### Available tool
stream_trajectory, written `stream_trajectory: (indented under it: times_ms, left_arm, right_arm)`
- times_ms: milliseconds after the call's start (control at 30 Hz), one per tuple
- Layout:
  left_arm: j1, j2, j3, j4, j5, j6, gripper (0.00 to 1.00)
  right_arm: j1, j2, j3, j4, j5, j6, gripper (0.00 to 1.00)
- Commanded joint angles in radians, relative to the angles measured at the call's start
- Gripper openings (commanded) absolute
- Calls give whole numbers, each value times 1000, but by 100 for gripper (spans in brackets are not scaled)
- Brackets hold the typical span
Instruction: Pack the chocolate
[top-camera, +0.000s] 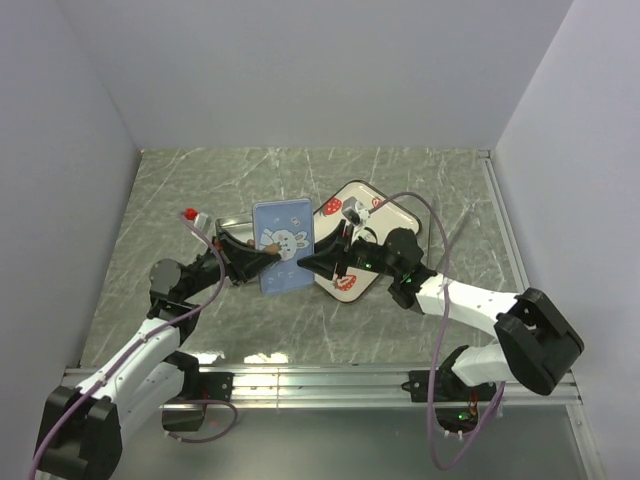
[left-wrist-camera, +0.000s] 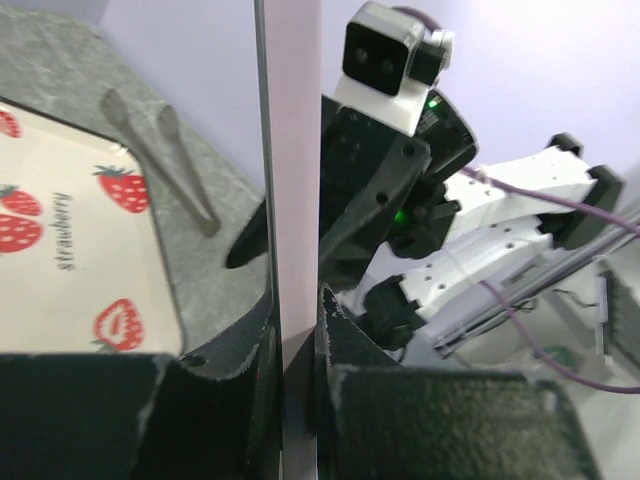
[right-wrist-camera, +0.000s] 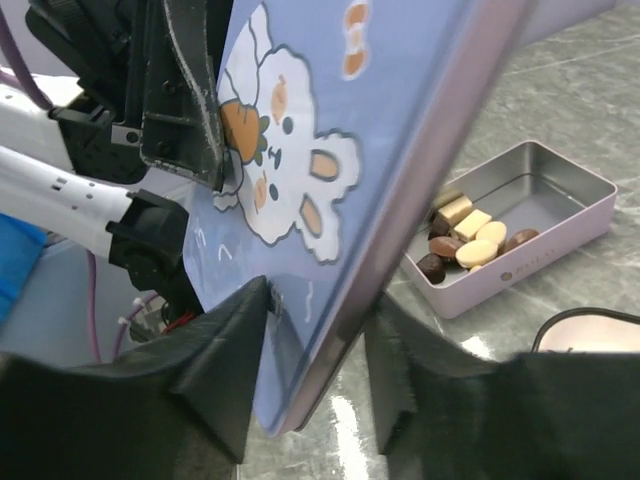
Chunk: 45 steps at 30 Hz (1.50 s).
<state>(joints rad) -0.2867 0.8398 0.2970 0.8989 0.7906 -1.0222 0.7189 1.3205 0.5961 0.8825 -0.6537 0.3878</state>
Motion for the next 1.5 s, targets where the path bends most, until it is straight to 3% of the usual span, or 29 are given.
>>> stream_trajectory:
  times_ms: [0,100,267,367,400,500,867,1100,1267,1467]
  left_arm:
    - [4,-19,25,-118,-59,94,1]
    - [4,-56,40,-201,-129,149,1]
    - [4,-120,56,-380,-237,217,12]
    - [4,-140,63,-438,-281,243,31]
    - [4,-145,65,-452,-290,258,42]
    - [4,-146,67,-491,-332,280,53]
    - [4,-122,62,-509,-358,307,60]
    - [4,-191,51,-537,-392,338,73]
    - [4,-225,42,-557,-416,356,77]
    - [4,-248,31,-647,-614,381,81]
  right_arm:
    - [5,14,68,64,-70,16,40]
    - [1,43,102,33,-102,14,31]
    - [-9,85,122,62,-130,51,20]
    - [-12,97,128,78,-138,71,20]
    - [-13,100,128,82,-138,77,20]
    - [-19,102,125,99,-138,103,18]
    - [-26,140,139,127,-116,197,17]
    - [-56,175,142,127,-73,243,17]
    - [-76,203,140,164,-72,289,17]
    - [-81,247,146,240,-80,378,17]
